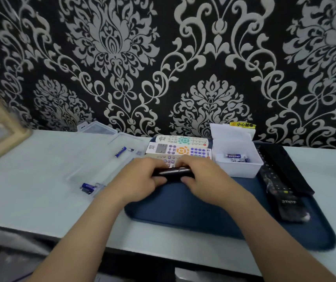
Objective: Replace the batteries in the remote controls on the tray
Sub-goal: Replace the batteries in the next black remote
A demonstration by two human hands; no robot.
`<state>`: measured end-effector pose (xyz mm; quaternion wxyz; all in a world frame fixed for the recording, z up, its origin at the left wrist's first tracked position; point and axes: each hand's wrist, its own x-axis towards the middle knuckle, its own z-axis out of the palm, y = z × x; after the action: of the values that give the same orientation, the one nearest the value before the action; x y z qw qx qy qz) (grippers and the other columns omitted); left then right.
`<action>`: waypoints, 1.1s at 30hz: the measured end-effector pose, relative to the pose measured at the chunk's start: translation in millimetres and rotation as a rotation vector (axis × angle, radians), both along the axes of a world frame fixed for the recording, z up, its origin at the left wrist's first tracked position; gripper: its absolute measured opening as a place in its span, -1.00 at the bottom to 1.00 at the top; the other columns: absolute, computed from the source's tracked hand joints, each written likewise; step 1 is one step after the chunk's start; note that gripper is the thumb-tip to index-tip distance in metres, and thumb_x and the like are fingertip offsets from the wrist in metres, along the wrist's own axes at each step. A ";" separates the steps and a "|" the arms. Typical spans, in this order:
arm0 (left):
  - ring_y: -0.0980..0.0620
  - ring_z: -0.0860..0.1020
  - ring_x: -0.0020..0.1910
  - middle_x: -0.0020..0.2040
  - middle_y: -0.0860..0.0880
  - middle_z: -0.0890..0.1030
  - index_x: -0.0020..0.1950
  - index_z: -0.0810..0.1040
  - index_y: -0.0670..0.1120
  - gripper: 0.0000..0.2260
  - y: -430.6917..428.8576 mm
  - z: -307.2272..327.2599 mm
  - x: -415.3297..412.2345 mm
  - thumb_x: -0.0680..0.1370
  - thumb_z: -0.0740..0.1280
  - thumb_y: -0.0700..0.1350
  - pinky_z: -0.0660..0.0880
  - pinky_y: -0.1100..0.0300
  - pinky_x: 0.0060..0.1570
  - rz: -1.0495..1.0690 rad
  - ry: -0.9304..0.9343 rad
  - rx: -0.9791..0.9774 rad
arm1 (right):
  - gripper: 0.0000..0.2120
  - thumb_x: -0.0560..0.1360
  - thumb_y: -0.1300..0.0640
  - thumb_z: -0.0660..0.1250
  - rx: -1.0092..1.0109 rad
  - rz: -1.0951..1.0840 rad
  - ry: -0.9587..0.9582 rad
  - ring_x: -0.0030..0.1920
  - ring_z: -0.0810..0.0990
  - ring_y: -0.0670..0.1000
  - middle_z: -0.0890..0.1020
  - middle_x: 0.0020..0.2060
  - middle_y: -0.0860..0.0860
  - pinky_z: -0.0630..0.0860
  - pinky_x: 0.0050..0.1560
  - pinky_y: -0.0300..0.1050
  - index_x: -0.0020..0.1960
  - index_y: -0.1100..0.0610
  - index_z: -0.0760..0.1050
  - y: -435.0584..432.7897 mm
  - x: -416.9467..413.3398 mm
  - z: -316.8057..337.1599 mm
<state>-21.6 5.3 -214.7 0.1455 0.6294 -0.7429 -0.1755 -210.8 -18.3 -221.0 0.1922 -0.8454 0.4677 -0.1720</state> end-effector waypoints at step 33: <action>0.06 0.40 -0.52 -0.34 -0.11 0.53 -0.04 0.53 -0.16 -0.63 25.9 11.1 -58.0 0.62 0.15 0.12 0.31 0.30 -0.51 0.140 0.879 0.289 | -0.65 0.63 -0.02 0.20 0.617 -0.332 -1.317 -0.10 0.65 0.15 0.73 -0.06 0.11 0.51 0.07 0.29 0.10 0.26 0.56 10.8 23.5 17.4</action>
<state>-79.6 31.2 -203.5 0.3687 0.5579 -0.5344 -0.5170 -187.3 -7.5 -203.6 0.6326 -0.3931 0.4044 -0.5308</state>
